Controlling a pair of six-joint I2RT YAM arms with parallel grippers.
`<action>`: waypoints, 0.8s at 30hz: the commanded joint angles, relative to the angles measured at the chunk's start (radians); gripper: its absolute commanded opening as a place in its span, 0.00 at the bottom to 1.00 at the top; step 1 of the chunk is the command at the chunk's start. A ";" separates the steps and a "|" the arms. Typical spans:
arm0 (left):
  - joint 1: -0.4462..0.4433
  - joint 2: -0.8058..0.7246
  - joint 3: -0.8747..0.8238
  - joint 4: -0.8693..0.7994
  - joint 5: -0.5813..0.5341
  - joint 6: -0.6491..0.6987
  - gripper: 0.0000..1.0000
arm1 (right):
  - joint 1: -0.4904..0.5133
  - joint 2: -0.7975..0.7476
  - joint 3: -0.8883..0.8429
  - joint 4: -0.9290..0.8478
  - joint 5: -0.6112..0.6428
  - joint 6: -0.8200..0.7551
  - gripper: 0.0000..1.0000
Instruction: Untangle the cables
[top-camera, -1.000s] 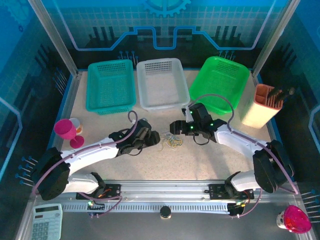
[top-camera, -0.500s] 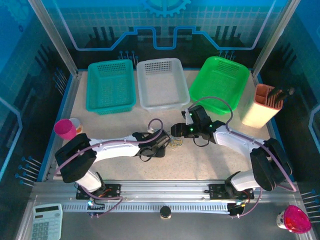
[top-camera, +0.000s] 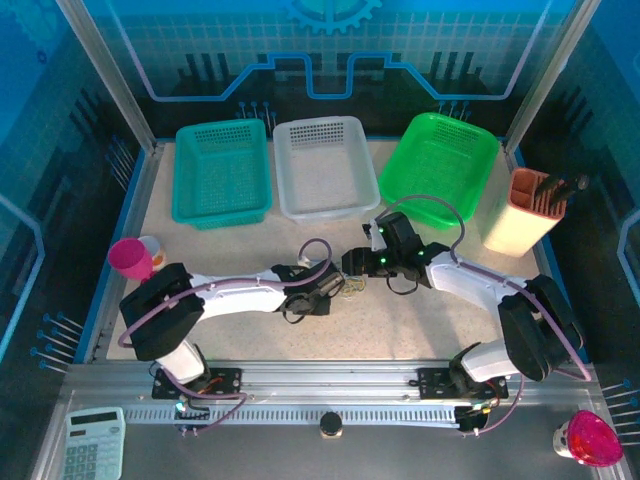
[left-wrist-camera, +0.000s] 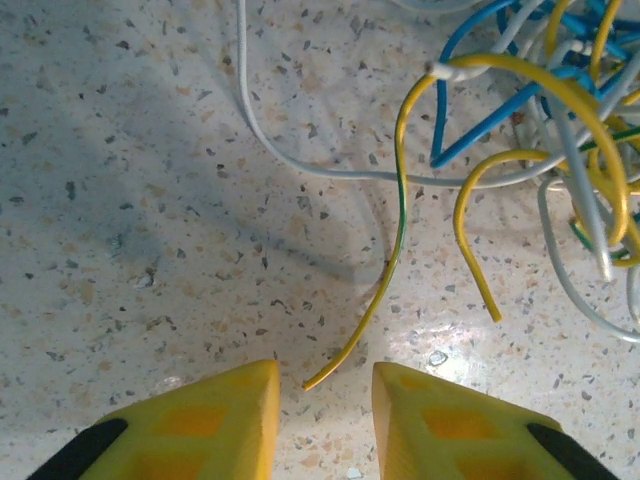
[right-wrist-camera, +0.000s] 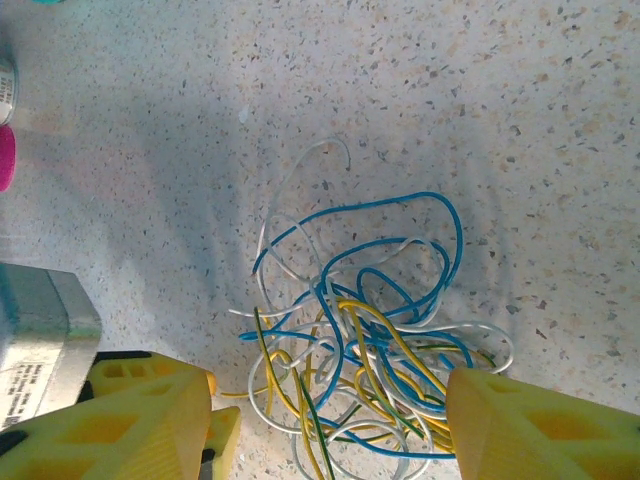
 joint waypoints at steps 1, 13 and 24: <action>-0.007 0.027 0.034 -0.002 -0.005 -0.001 0.28 | -0.012 -0.013 -0.007 0.010 -0.026 -0.015 0.64; -0.006 -0.026 0.083 -0.065 -0.043 0.031 0.00 | -0.003 -0.013 -0.017 0.042 -0.075 0.005 0.64; 0.030 -0.253 0.159 -0.090 -0.019 0.132 0.00 | 0.008 0.074 -0.036 0.114 -0.022 0.027 0.63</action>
